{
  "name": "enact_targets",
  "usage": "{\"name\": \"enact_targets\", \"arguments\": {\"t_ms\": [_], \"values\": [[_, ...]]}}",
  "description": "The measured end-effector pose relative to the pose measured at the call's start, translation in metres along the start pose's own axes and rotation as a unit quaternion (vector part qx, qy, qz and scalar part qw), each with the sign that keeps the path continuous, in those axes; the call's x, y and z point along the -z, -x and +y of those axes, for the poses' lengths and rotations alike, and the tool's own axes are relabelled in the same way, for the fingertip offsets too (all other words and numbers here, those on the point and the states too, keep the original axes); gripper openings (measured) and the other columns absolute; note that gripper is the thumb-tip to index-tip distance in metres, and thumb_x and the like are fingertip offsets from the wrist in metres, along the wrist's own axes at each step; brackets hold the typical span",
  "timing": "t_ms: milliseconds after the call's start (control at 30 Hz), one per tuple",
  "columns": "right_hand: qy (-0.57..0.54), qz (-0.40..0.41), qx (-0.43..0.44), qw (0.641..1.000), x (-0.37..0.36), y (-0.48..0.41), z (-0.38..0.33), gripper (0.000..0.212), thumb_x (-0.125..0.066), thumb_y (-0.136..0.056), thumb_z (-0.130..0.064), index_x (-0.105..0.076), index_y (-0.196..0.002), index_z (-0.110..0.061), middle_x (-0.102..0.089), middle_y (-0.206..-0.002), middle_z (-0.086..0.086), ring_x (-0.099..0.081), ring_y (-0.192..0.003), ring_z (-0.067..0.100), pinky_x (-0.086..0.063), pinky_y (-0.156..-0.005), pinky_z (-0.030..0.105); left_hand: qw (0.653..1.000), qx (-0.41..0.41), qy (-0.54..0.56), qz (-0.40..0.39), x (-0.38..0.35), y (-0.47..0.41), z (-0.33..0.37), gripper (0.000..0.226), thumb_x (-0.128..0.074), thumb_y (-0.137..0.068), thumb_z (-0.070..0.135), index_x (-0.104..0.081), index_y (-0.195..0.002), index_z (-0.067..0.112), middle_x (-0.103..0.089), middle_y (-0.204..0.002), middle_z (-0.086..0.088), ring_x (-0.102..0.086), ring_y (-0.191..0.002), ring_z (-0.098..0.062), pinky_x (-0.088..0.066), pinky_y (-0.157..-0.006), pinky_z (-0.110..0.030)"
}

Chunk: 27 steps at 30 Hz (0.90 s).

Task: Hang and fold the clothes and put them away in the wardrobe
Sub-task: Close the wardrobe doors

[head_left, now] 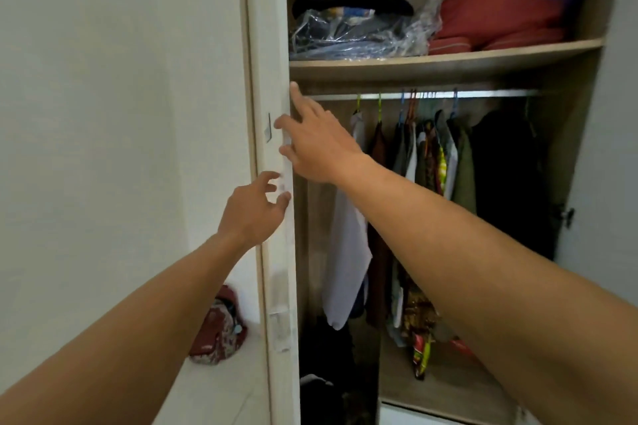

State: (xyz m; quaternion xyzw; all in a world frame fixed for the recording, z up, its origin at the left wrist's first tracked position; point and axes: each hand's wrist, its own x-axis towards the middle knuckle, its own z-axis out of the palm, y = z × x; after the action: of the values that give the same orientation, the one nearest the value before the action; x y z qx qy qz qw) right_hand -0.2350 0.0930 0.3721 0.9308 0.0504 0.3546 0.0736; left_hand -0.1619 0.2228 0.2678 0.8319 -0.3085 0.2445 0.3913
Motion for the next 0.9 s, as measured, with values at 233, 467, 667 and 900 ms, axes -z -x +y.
{"name": "enact_targets", "arguments": {"t_ms": [233, 467, 667, 900], "values": [[0.142, -0.022, -0.052, 0.988, -0.004, 0.011, 0.087, 0.042, -0.054, -0.102, -0.033, -0.042, -0.14, -0.019, 0.014, -0.168, 0.011, 0.011, -0.155, 0.037, -0.006, -0.121, 0.065, 0.997, -0.038, 0.017, -0.071, -0.081, -0.054, 0.025, 0.072, -0.042, -0.094, 0.068, -0.025, -0.156, 0.034, -0.04, -0.158, 0.004, -0.047, -0.138, -0.025, -0.04, -0.11, -0.046], [0.218, 0.003, -0.117, 0.969, -0.031, 0.003, 0.169, 0.085, -0.066, -0.094, -0.031, -0.013, -0.158, -0.015, 0.019, -0.167, 0.012, 0.018, -0.153, 0.039, -0.002, -0.119, 0.069, 0.995, -0.035, -0.045, -0.084, -0.143, -0.135, 0.026, 0.079, -0.051, -0.1, 0.046, 0.0, -0.159, 0.034, 0.0, -0.169, -0.003, -0.025, -0.15, -0.033, -0.036, -0.113, -0.05], [0.272, -0.045, -0.139, 0.951, -0.061, -0.025, 0.229, 0.094, -0.06, -0.094, -0.028, 0.003, -0.161, -0.009, 0.019, -0.167, 0.016, 0.023, -0.151, 0.038, 0.005, -0.117, 0.07, 0.981, -0.107, -0.155, -0.041, -0.175, -0.209, 0.036, 0.101, -0.061, -0.093, 0.051, 0.018, -0.154, 0.04, 0.027, -0.164, -0.007, 0.009, -0.154, -0.033, -0.015, -0.123, -0.053], [0.252, -0.035, -0.133, 0.958, -0.099, -0.049, 0.295, 0.073, -0.047, -0.106, -0.02, 0.0, -0.161, -0.009, 0.015, -0.168, 0.015, 0.014, -0.155, 0.028, -0.001, -0.119, 0.069, 0.969, -0.126, -0.209, -0.038, -0.216, -0.259, 0.047, 0.104, -0.061, -0.093, 0.053, 0.022, -0.153, 0.04, 0.032, -0.161, -0.011, 0.016, -0.152, -0.037, -0.009, -0.122, -0.056]]}}
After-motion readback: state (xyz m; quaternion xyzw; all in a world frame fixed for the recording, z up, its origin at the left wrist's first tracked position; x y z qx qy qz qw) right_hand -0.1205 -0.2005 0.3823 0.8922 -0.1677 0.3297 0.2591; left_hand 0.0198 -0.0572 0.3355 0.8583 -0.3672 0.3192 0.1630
